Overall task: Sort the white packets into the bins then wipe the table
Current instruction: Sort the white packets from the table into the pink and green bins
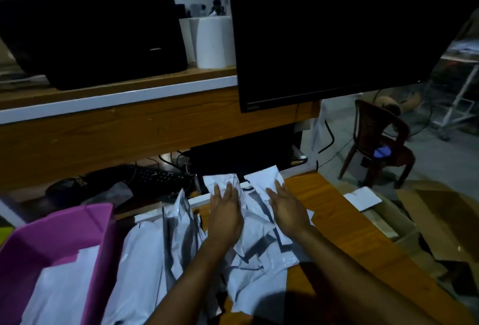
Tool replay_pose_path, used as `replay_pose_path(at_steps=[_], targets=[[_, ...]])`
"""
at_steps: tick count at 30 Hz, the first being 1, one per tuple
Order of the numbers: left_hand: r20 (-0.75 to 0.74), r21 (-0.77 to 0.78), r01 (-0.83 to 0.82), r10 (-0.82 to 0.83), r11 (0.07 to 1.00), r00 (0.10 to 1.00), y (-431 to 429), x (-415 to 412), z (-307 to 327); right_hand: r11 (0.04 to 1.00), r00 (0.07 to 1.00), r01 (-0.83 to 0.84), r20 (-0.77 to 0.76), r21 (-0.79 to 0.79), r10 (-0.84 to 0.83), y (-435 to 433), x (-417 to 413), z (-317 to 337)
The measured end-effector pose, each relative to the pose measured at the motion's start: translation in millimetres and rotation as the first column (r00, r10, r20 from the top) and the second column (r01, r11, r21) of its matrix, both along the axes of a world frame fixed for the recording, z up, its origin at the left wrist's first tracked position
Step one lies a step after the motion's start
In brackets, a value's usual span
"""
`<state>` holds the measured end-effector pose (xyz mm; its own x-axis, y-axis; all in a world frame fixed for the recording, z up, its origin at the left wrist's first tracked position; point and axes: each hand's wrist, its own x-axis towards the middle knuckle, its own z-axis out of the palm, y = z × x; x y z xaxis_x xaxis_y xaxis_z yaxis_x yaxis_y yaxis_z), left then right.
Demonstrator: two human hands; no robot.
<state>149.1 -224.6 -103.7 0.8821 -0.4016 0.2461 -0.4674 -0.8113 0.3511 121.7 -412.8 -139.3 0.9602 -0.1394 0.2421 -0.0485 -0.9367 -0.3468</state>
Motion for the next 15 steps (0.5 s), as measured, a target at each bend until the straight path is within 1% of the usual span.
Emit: replay_pose_path(at_steps=[3,6,8,12,15], targets=[[0.041,-0.113,0.056,-0.051,0.992,0.998,20,-14,22,0.986,0.989,0.108,0.089,0.13,-0.12,29,-23,27],[0.135,-0.186,0.127,-0.103,0.974,0.986,45,-36,38,0.962,0.963,0.165,0.173,0.216,-0.204,67,-55,44],[0.156,-0.186,0.173,-0.145,0.967,0.977,67,-53,46,0.948,0.939,0.162,0.251,0.275,-0.234,92,-80,53],[0.204,-0.142,0.21,-0.179,0.967,0.963,122,-100,60,0.907,0.914,0.12,0.311,0.404,-0.259,142,-134,72],[0.189,-0.154,0.196,-0.166,0.968,0.968,168,-137,68,0.905,0.892,0.073,0.379,0.418,-0.247,181,-168,81]])
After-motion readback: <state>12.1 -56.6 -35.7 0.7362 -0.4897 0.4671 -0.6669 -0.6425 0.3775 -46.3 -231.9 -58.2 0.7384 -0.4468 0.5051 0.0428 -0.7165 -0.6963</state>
